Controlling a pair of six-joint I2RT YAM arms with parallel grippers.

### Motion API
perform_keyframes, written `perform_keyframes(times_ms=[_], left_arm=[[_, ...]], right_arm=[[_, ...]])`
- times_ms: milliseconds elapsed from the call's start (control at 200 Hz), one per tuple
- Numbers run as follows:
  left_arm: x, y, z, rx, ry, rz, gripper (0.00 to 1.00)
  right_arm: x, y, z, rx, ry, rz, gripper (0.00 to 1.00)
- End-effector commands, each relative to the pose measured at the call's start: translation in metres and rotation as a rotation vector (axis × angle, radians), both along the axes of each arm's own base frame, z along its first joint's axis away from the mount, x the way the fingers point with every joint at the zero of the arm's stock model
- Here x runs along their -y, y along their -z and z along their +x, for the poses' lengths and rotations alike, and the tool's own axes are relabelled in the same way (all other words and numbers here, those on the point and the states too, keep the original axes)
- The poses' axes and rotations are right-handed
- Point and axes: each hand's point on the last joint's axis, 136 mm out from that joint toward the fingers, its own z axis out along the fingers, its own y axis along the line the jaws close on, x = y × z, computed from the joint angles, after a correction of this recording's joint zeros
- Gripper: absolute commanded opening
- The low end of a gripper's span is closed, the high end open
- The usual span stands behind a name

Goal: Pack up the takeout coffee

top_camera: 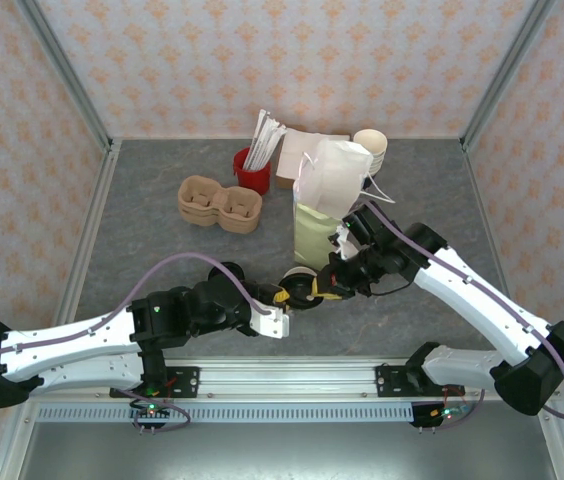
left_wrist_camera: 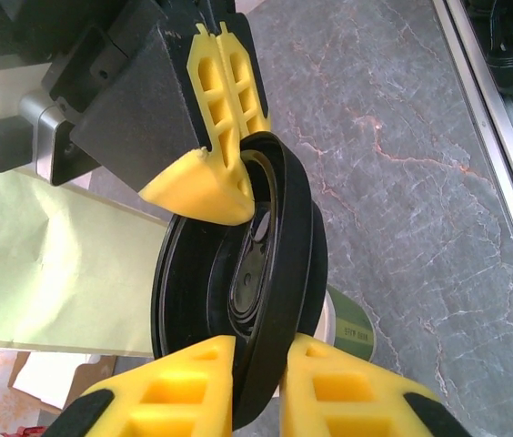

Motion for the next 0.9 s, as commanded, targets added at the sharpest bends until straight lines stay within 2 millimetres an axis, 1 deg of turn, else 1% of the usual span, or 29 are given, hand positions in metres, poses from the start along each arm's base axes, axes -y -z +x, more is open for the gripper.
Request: perform_keyframes(times_ms=[0, 20, 100, 180, 235, 355, 395, 490, 540, 586, 641, 751, 811, 896], left_arm=[[0.002, -0.018, 0.007, 0.019, -0.042, -0.067, 0.13], [0.003, -0.018, 0.006, 0.016, -0.041, -0.074, 0.13], [0.005, -0.022, 0.005, -0.005, -0.048, -0.108, 0.12], [0.005, -0.022, 0.006, -0.024, -0.059, -0.119, 0.11], [0.005, -0.021, 0.007, -0.03, -0.069, -0.127, 0.1], [0.006, -0.018, 0.006, -0.055, -0.072, -0.147, 0.1], [0.006, -0.019, 0.005, -0.066, -0.077, -0.162, 0.1], [0.005, -0.019, 0.007, -0.125, -0.097, -0.21, 0.12], [0.003, -0.023, 0.012, -0.178, -0.135, -0.26, 0.16], [0.0, -0.026, 0.019, -0.238, -0.185, -0.304, 0.16], [-0.006, -0.029, 0.027, -0.306, -0.247, -0.35, 0.16], [-0.01, -0.03, 0.027, -0.407, -0.288, -0.403, 0.17], [-0.016, -0.031, 0.035, -0.457, -0.356, -0.453, 0.16], [-0.026, -0.033, 0.042, -0.518, -0.44, -0.512, 0.15]], right_arm=[[-0.001, -0.007, -0.003, 0.02, -0.013, 0.023, 0.12], [0.0, -0.006, -0.002, 0.024, -0.01, 0.02, 0.13], [0.001, -0.01, 0.0, 0.046, 0.009, 0.027, 0.25], [0.004, -0.015, 0.003, 0.081, 0.028, 0.031, 0.31], [0.005, -0.019, 0.006, 0.107, 0.041, 0.037, 0.36], [0.016, -0.026, 0.014, 0.178, 0.099, -0.002, 0.48], [0.021, -0.029, 0.017, 0.206, 0.118, -0.014, 0.5], [0.036, -0.037, 0.025, 0.29, 0.182, -0.061, 0.53], [0.047, -0.041, 0.031, 0.34, 0.222, -0.094, 0.53], [0.055, -0.043, 0.033, 0.373, 0.251, -0.116, 0.53], [0.062, -0.047, 0.034, 0.407, 0.27, -0.125, 0.53], [0.071, -0.056, 0.035, 0.472, 0.312, -0.105, 0.52], [0.078, -0.058, 0.035, 0.502, 0.343, -0.099, 0.52], [0.084, -0.051, 0.035, 0.507, 0.387, -0.093, 0.5]])
